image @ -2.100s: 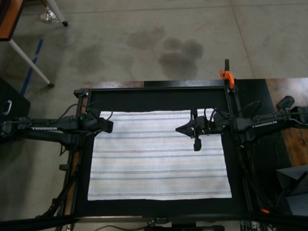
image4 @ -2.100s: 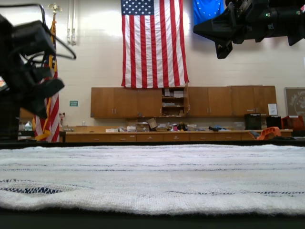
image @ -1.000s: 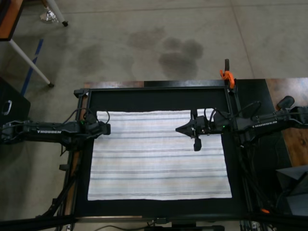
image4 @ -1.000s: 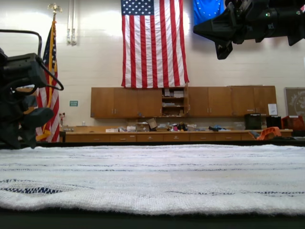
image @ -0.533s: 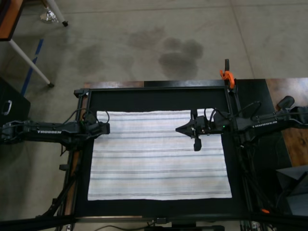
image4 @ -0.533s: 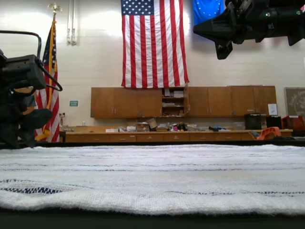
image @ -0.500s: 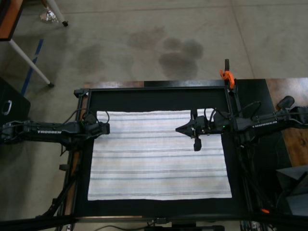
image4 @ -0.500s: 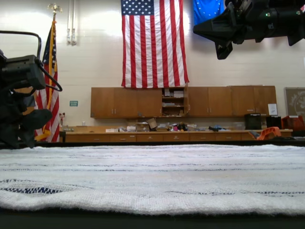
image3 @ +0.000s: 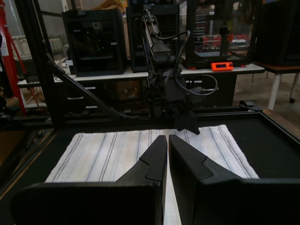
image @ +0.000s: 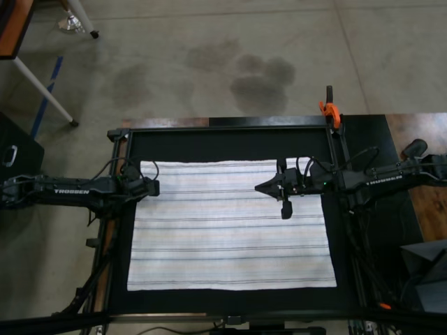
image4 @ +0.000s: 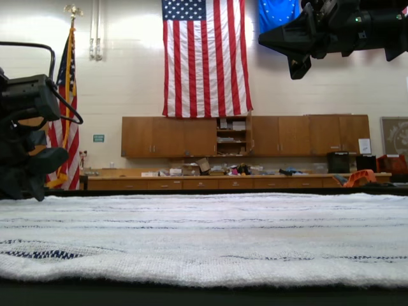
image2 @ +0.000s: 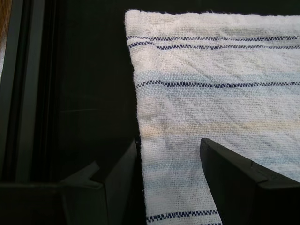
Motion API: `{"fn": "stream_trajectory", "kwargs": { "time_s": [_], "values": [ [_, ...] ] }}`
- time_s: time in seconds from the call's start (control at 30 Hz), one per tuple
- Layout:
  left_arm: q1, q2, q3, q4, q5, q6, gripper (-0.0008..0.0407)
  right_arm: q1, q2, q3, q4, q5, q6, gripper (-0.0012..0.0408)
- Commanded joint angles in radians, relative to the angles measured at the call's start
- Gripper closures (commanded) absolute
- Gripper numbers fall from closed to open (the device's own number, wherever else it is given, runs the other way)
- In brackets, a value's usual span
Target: Fold the towel
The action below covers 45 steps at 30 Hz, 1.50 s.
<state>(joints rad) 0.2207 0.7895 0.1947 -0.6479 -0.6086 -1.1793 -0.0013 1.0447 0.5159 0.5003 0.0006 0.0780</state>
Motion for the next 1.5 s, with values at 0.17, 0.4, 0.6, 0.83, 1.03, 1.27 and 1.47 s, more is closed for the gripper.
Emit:
{"fn": "stream_trajectory", "kwargs": {
  "time_s": [0.17, 0.4, 0.6, 0.83, 1.03, 1.27, 1.47],
  "values": [
    [0.000, 0.015, -0.008, 0.034, 0.027, 0.020, 0.0213, 0.000, 0.000, 0.000, 0.000, 0.000, -0.001, 0.0393],
    [0.000, 0.032, -0.008, 0.044, 0.038, 0.032, 0.0314, 0.000, 0.000, 0.000, 0.000, 0.000, 0.000, 0.0393],
    [0.000, 0.032, -0.008, 0.048, 0.029, 0.035, 0.0393, 0.000, 0.000, 0.000, 0.000, 0.000, 0.000, 0.0393],
    [-0.001, 0.031, 0.034, 0.050, 0.029, 0.037, 0.0400, 0.000, 0.000, 0.000, 0.001, 0.000, 0.000, 0.0393],
    [0.000, 0.031, 0.137, 0.051, 0.061, 0.050, 0.0399, 0.000, 0.000, 0.000, 0.002, 0.000, 0.000, 0.0393],
    [-0.001, 0.033, 0.294, 0.053, 0.120, 0.054, 0.0399, 0.000, 0.000, 0.000, 0.004, 0.000, 0.001, 0.0393],
    [-0.002, 0.066, 0.406, 0.153, 0.126, 0.073, 0.0399, 0.000, 0.000, 0.000, 0.022, 0.000, 0.001, 0.0393]
  ]
}}
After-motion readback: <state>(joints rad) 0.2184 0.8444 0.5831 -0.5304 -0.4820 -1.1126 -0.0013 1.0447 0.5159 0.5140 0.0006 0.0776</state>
